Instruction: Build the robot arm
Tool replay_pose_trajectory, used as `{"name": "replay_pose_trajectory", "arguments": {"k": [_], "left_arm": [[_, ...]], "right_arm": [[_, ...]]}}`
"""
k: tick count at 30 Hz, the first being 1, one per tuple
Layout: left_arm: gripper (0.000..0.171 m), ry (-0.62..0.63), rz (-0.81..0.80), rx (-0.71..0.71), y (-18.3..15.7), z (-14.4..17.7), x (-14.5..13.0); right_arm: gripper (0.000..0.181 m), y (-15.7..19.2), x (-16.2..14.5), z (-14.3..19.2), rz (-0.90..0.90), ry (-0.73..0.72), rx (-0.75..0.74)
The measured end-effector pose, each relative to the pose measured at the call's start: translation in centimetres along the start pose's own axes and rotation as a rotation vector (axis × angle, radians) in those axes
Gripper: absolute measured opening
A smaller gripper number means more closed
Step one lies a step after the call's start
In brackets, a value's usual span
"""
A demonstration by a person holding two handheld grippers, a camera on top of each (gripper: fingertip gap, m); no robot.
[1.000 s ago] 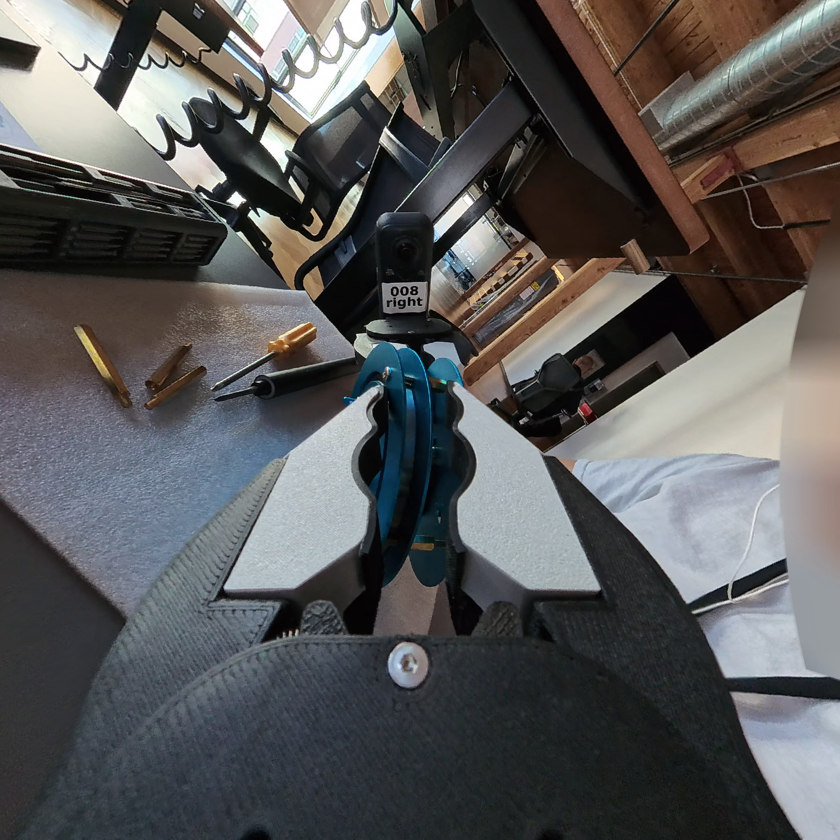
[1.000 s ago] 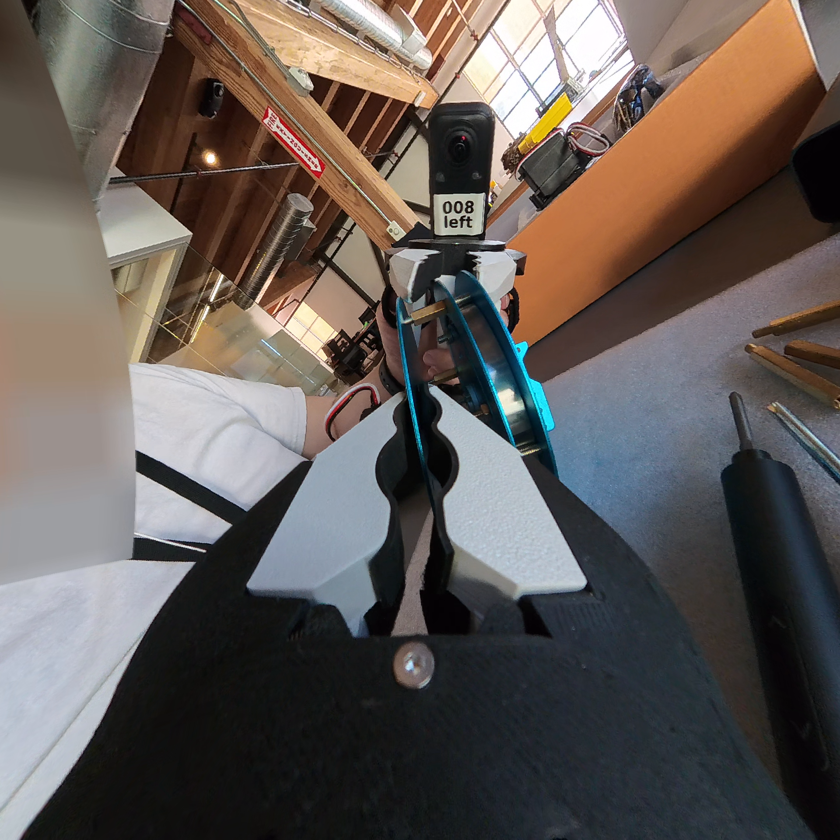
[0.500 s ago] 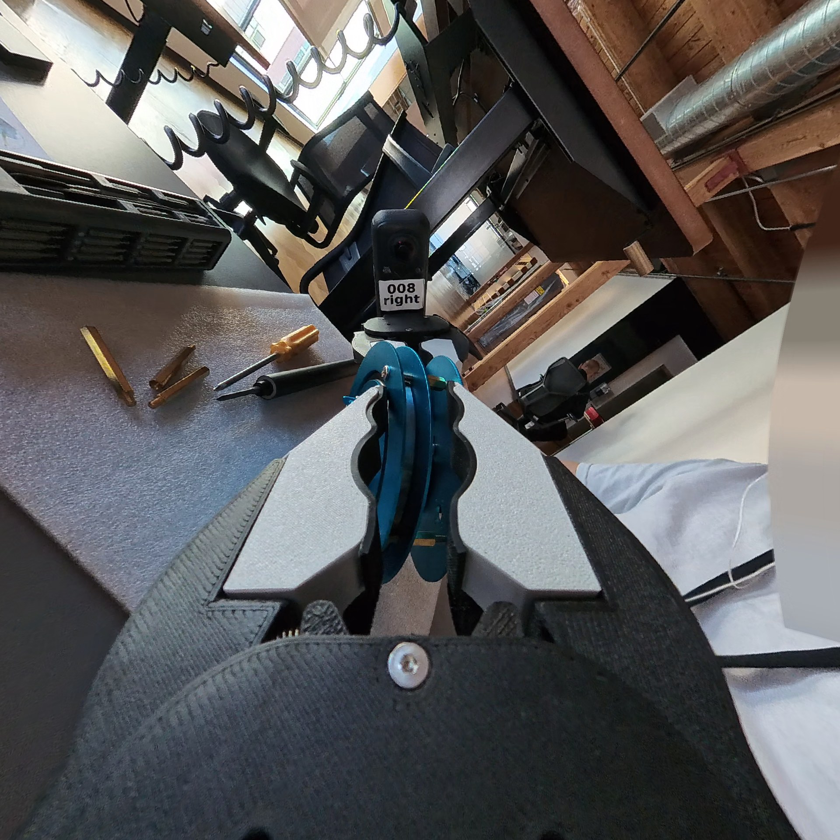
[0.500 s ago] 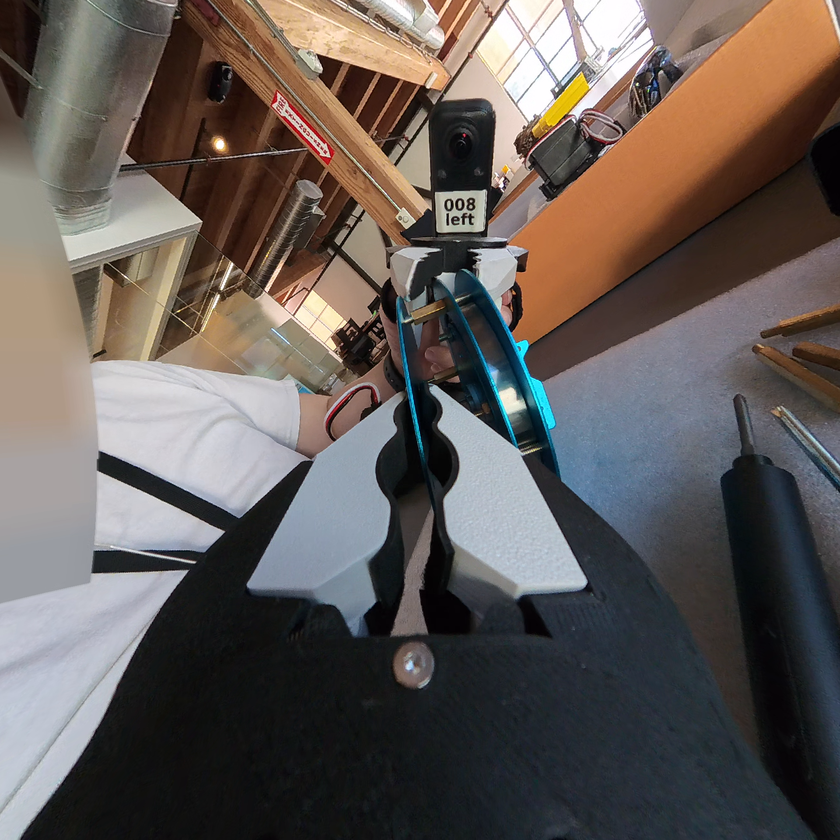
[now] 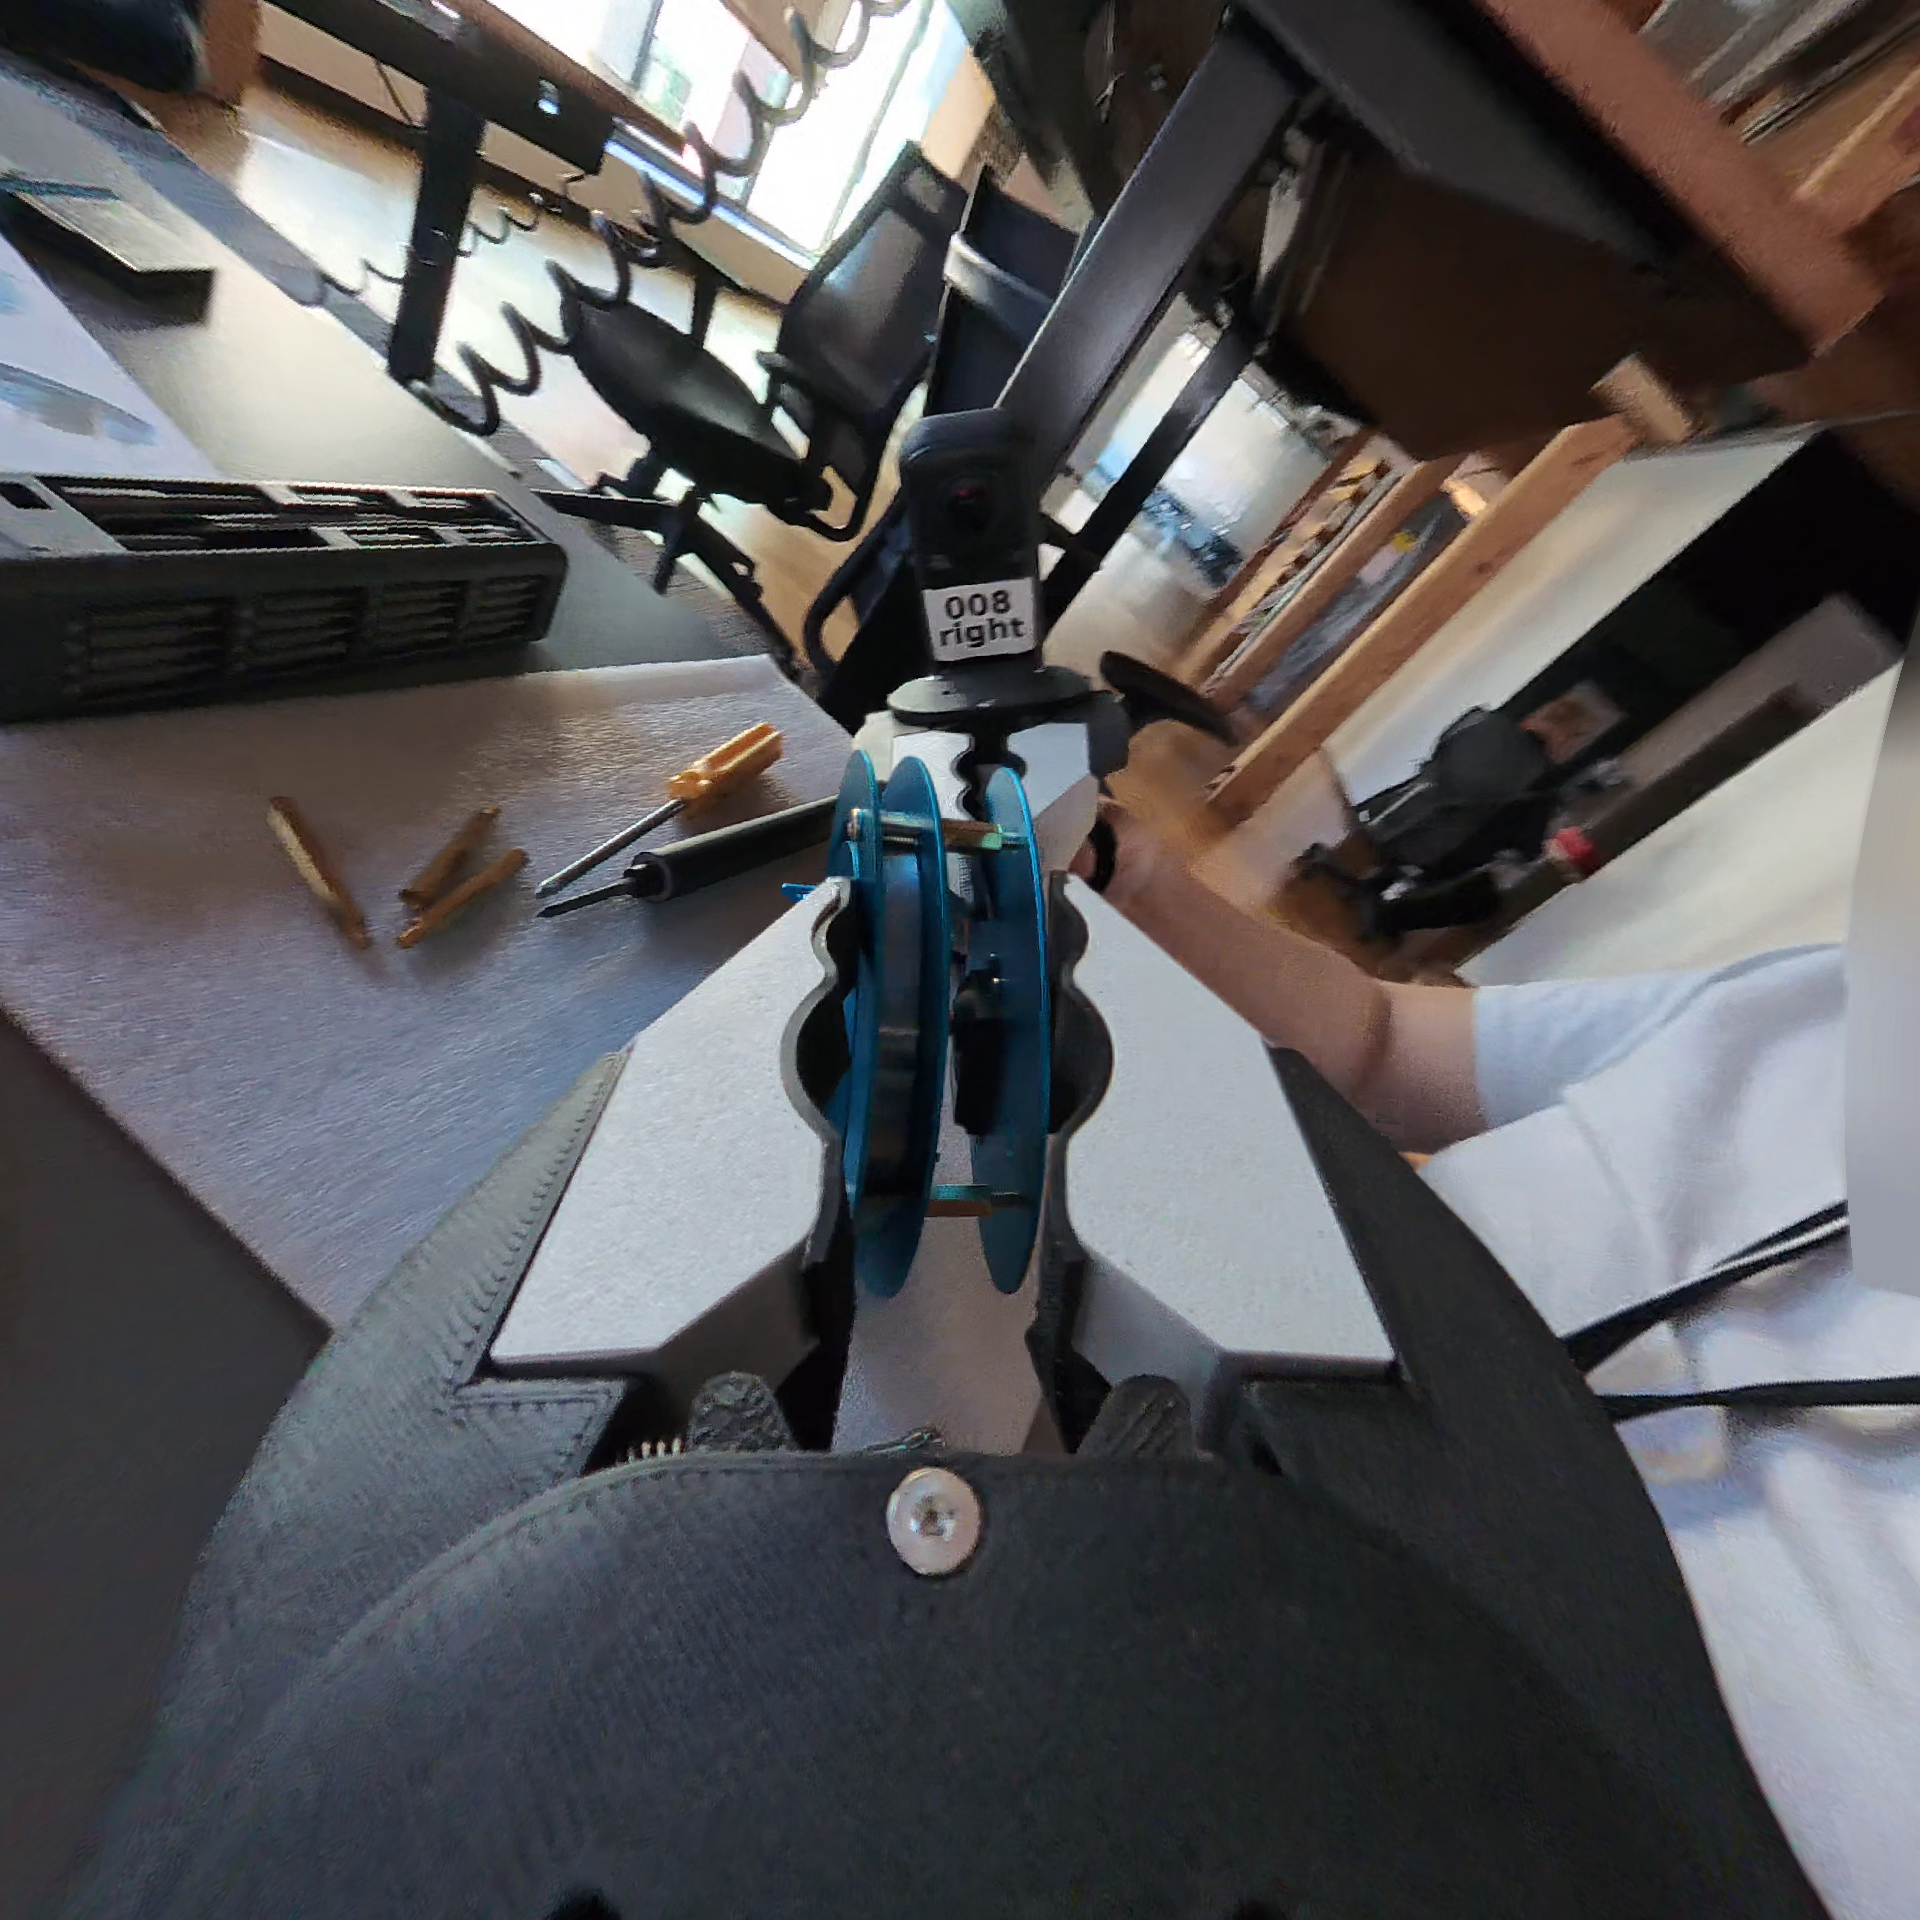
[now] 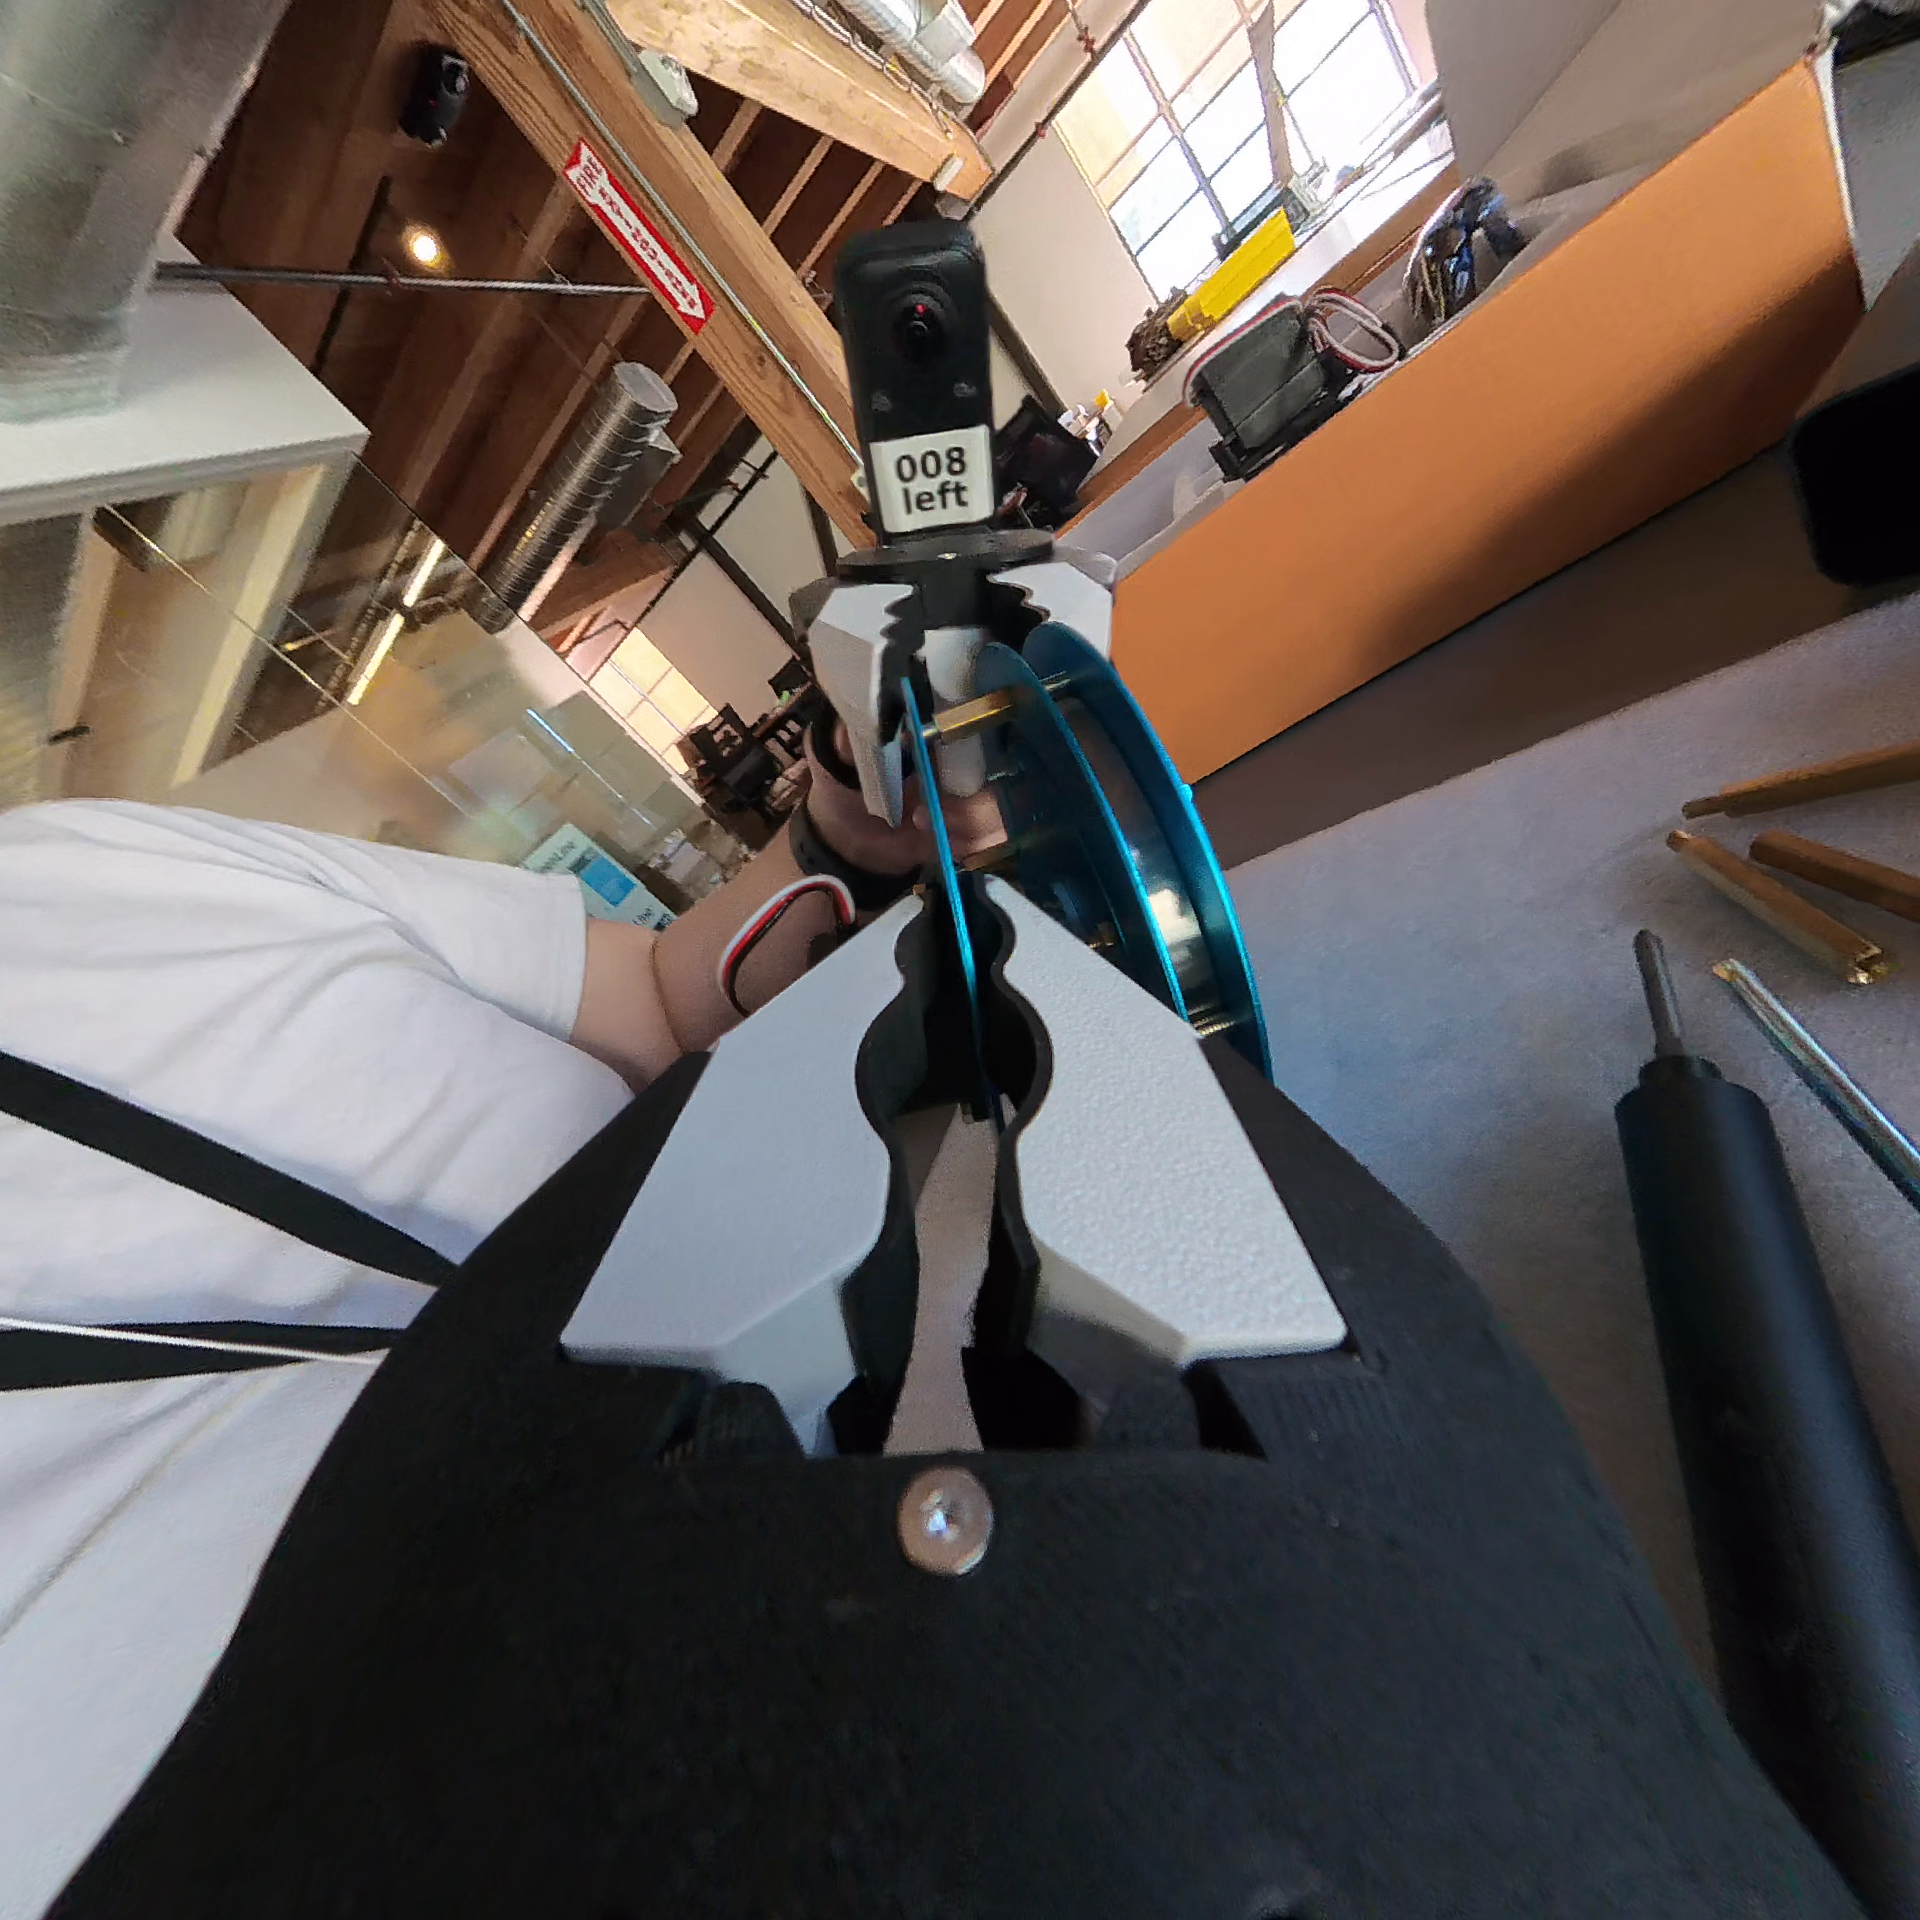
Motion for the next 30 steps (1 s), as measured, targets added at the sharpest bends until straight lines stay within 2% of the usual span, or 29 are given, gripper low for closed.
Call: {"name": "replay_pose_trajectory", "arguments": {"k": [8,11,13,15,18,20,22,27,30], "left_arm": [[0.036,0.042,-0.164,0.127,-0.6,0.2,-0.7],[0.035,0.046,-0.171,0.127,-0.6,0.2,-0.8],[0.031,0.046,-0.176,0.123,-0.6,0.3,-0.9],[0.032,0.047,-0.181,0.125,-0.6,0.4,-0.9],[0.031,0.045,-0.182,0.128,-0.5,0.4,-0.8],[0.032,0.041,-0.183,0.123,-0.5,0.4,-0.8],[0.032,0.037,-0.18,0.12,-0.5,0.4,-0.8],[0.035,0.042,-0.16,0.109,-0.4,0.6,-0.7],[0.037,0.029,-0.129,0.109,-0.1,0.7,-0.6]], "right_arm": [[0.009,-0.4,0.3,0.6,0.079,0.038,-0.12],[0.012,0.3,2.8,3.0,0.107,-0.084,-0.161],[0.019,1.1,4.2,5.0,0.188,-0.128,-0.2],[0.038,0.7,3.9,5.8,0.326,-0.046,-0.283],[0.064,0.0,1.2,4.6,0.342,0.188,-0.277],[0.067,-1.0,-0.6,3.7,0.371,0.335,-0.286],[0.066,-2.0,-1.4,3.0,0.387,0.407,-0.283],[0.053,-2.6,-1.9,1.6,0.31,0.439,-0.155],[0.041,-2.9,-2.1,1.2,0.159,0.427,-0.065]]}}
Point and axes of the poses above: each gripper's, where its closed fingertips meet, z back along the fingers, x out of its top, y = z × x across the jaws, the point moved 2 cm from there along z, back along the fingers, and after that the axes turned 10 degrees about z, right-handed, at the moved point
